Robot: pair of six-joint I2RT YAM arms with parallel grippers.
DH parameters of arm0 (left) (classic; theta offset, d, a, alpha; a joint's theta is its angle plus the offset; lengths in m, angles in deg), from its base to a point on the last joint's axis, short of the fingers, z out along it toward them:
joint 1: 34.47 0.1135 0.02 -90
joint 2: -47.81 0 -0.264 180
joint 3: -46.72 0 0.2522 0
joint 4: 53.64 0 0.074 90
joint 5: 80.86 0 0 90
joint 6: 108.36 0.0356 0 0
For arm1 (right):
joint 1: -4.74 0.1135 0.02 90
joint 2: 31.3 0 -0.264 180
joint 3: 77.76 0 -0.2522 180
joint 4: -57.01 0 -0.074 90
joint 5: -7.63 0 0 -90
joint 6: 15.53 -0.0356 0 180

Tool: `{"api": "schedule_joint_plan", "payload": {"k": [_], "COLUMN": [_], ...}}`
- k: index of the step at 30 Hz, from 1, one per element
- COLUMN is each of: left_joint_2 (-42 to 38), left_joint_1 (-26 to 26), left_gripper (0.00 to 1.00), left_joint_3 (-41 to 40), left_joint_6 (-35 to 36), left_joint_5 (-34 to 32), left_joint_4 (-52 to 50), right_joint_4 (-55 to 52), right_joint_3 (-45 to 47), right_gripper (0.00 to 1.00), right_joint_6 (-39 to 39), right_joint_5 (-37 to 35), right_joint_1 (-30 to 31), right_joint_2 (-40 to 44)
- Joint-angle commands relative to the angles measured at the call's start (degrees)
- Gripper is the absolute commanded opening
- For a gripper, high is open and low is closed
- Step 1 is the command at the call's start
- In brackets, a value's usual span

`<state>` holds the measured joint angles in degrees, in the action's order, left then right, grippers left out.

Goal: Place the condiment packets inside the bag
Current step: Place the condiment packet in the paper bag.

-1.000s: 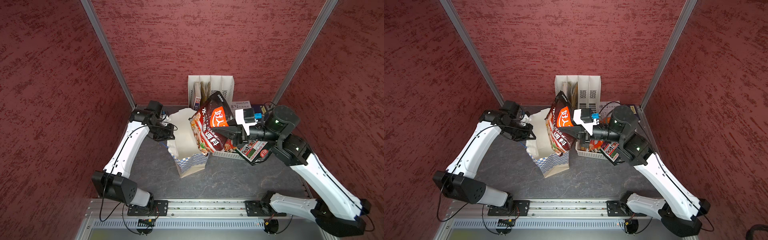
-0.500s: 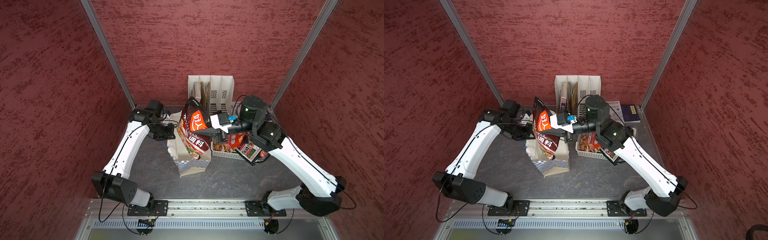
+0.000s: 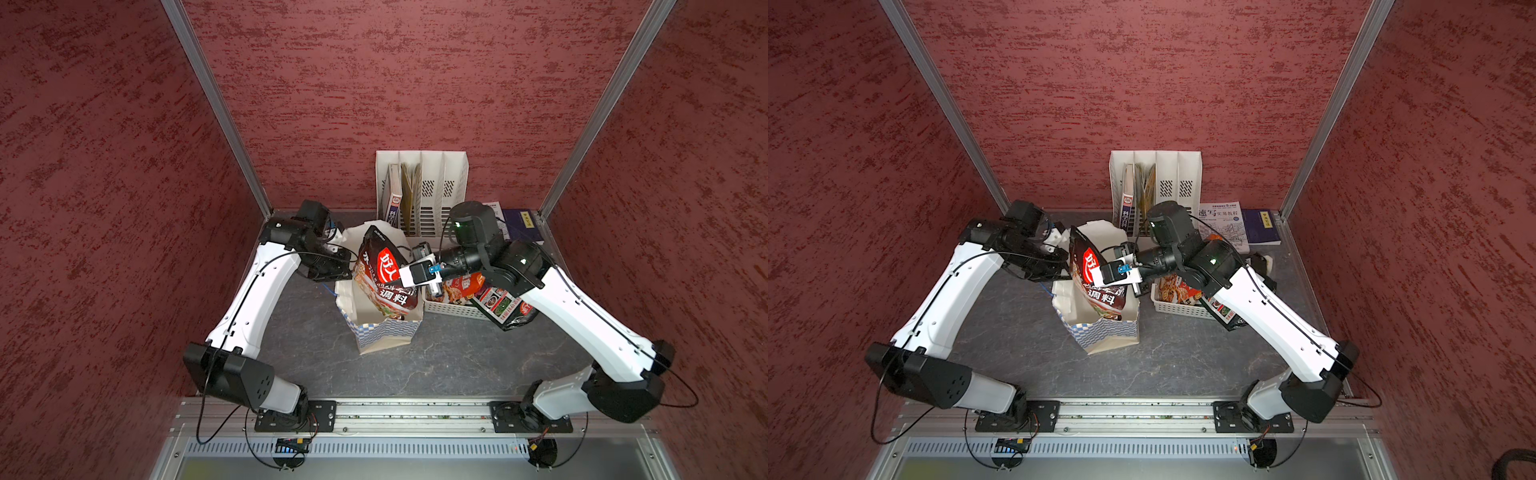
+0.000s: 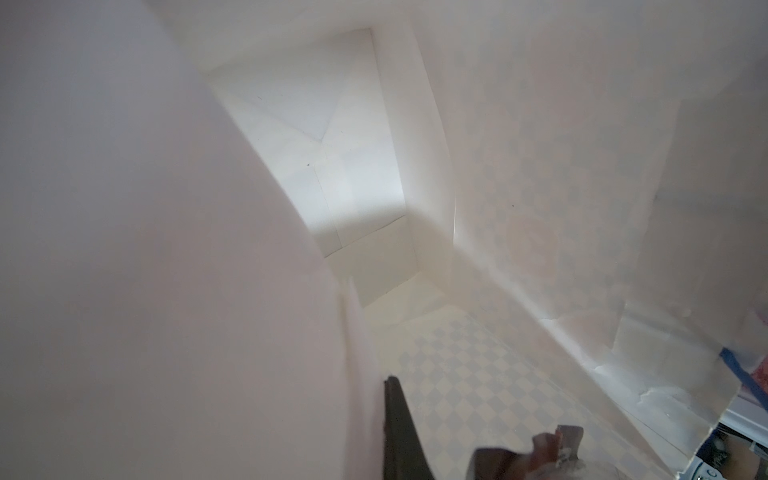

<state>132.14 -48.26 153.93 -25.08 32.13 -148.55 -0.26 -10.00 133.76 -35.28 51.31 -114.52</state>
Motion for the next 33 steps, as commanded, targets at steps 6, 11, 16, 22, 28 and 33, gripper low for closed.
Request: {"api": "schedule_joint_plan", "payload": {"k": [6, 11, 16, 22, 28, 33], "left_joint_2": [0.67, 0.97, 1.74, 3.08, 1.53, 1.29], "left_joint_1": [-0.55, -0.87, -1.96, -2.54, -4.55, -5.72], "left_gripper": [0.00, 0.00, 0.00, 0.00, 0.00, 0.00], "left_joint_3": [1.54, 2.00, 4.32, 7.35, 6.73, 5.38], "left_joint_6": [1.57, 1.61, 1.79, 2.53, 3.15, 3.12], "left_joint_5": [-0.24, -0.47, -2.40, -5.28, -6.38, -6.78], "left_joint_4": [0.09, -0.01, -0.39, -0.77, 0.87, 0.42], "right_joint_4": [-14.61, -16.75, -21.62, -26.72, -25.20, -12.28], "right_joint_3": [-5.50, -5.85, -8.64, -10.34, -6.71, 2.55], "right_gripper": [0.00, 0.00, 0.00, 0.00, 0.00, 0.00], "right_joint_6": [17.37, 20.50, 25.32, 28.34, 28.86, 27.54], "right_joint_5": [-3.63, -7.32, -4.90, -5.89, -10.57, -14.68], "right_joint_1": [0.18, 0.19, 0.45, 2.90, 5.57, 8.62], "right_joint_2": [-2.24, -2.87, -5.84, -7.31, -7.11, -4.60]}}
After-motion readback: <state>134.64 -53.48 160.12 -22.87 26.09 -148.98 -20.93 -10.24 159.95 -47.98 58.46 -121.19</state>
